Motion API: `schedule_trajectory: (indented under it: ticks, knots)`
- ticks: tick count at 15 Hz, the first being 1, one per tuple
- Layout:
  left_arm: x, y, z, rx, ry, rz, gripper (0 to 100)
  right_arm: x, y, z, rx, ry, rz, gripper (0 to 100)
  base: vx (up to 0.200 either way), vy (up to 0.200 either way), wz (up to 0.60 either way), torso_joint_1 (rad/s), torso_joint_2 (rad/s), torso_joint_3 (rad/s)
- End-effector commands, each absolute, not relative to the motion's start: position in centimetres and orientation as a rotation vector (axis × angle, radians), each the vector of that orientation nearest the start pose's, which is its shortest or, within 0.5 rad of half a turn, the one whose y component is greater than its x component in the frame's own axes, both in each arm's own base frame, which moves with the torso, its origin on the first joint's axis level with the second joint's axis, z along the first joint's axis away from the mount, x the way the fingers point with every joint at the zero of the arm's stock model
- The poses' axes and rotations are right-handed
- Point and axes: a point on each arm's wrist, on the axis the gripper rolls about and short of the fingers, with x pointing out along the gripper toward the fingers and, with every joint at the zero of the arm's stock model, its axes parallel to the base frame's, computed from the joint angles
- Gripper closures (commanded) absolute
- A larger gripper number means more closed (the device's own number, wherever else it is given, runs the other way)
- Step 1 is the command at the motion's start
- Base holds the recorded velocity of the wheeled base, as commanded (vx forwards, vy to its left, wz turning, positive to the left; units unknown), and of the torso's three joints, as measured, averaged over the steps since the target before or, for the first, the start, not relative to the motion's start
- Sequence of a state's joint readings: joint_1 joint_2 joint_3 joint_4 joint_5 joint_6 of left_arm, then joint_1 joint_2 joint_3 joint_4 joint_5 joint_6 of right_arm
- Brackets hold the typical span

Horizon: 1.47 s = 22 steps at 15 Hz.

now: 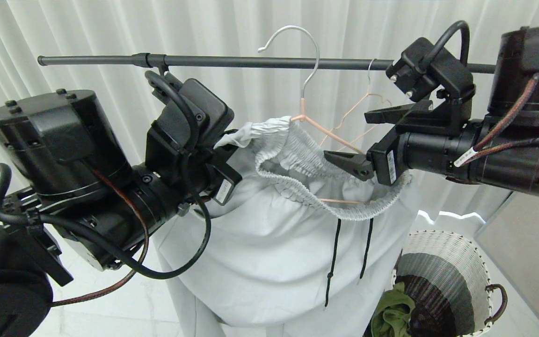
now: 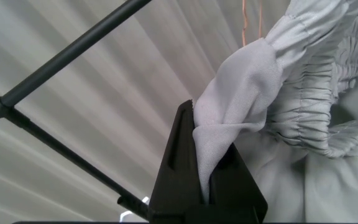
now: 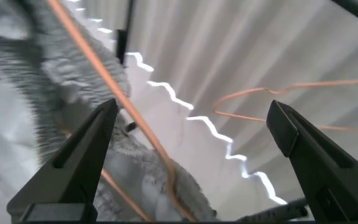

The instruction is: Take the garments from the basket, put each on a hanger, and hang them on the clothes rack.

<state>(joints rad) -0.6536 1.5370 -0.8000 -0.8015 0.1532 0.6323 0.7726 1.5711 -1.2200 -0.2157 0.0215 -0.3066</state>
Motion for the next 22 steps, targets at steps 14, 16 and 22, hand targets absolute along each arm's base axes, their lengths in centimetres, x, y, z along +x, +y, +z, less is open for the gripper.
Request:
schedule_trajectory:
  ticks: [14, 16, 22]
  knots:
    - [21.5, -16.3, 23.6, 0.599, -0.222, -0.535, 100, 24.2, 20.8, 29.7, -0.394, 0.04, 0.909, 100, 0.0, 0.0, 0.0, 0.0, 0.0, 0.0]
    - [21.4, -16.2, 23.5, 0.598, -0.229, -0.533, 100, 24.3, 20.7, 30.0, -0.393, 0.031, 0.903, 100, 0.0, 0.0, 0.0, 0.0, 0.0, 0.0]
    - [21.7, -16.1, 23.5, 0.599, -0.227, -0.524, 100, 23.1, 21.1, 30.2, -0.386, 0.014, 0.98, 100, 0.0, 0.0, 0.0, 0.0, 0.0, 0.0]
